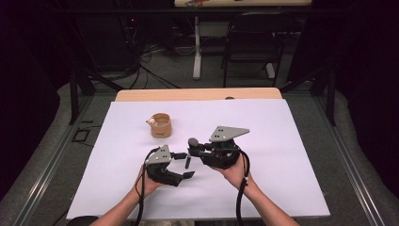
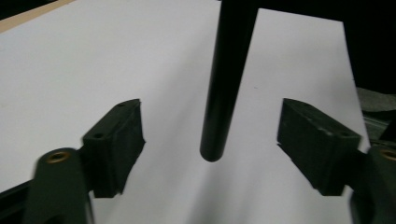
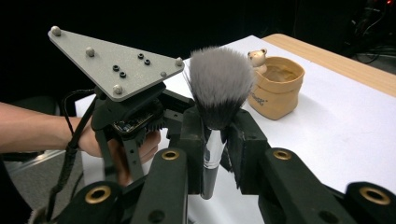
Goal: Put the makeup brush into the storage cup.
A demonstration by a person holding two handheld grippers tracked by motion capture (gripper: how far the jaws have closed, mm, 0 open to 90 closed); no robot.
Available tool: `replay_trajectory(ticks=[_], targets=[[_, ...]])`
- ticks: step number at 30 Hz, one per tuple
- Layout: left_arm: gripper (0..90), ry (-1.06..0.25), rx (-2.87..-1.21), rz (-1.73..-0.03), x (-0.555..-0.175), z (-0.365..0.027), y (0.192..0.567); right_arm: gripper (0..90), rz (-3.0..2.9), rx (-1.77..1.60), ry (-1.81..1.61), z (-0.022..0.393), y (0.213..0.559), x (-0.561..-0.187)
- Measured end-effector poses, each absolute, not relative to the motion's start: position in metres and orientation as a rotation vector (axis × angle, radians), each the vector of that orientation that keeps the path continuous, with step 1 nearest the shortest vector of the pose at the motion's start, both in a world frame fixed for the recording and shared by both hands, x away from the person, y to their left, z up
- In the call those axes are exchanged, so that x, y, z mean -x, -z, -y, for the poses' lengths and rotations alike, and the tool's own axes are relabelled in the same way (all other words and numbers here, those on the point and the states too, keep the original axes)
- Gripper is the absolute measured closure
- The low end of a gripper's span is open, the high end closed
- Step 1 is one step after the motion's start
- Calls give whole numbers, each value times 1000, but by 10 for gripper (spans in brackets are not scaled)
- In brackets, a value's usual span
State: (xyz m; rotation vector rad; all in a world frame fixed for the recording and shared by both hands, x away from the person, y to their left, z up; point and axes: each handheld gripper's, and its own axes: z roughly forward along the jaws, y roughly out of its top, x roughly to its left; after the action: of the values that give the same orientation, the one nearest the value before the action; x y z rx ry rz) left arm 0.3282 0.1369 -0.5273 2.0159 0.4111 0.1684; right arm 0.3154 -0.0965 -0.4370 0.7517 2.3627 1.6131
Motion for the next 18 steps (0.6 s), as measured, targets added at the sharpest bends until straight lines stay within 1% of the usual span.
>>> replay_trajectory(ticks=[2, 3, 4, 6, 7, 13, 17, 18], targets=[[145, -174, -2009, -423, -328, -136, 527, 770, -2367, -743, -1601, 96, 436, -316], [136, -179, -2001, -424, -328, -136, 527, 770, -2369, -741, -1595, 95, 435, -316], [104, -178, -1997, -428, -328, -135, 527, 770, -2371, -738, -1591, 95, 434, -316], [19, -176, -1986, -433, -327, -134, 526, 770, -2376, -733, -1582, 94, 434, -316], [0, -167, -1974, -429, -327, -134, 526, 770, -2378, -725, -1568, 92, 434, -316], [0, -196, -1909, -458, -326, -134, 520, 770, -2398, -694, -1536, 83, 434, -315], [2, -205, -1897, -467, -325, -134, 519, 770, -2406, -676, -1518, 78, 435, -314], [13, -212, -1884, -467, -324, -135, 517, 770, -2405, -673, -1515, 77, 435, -314]])
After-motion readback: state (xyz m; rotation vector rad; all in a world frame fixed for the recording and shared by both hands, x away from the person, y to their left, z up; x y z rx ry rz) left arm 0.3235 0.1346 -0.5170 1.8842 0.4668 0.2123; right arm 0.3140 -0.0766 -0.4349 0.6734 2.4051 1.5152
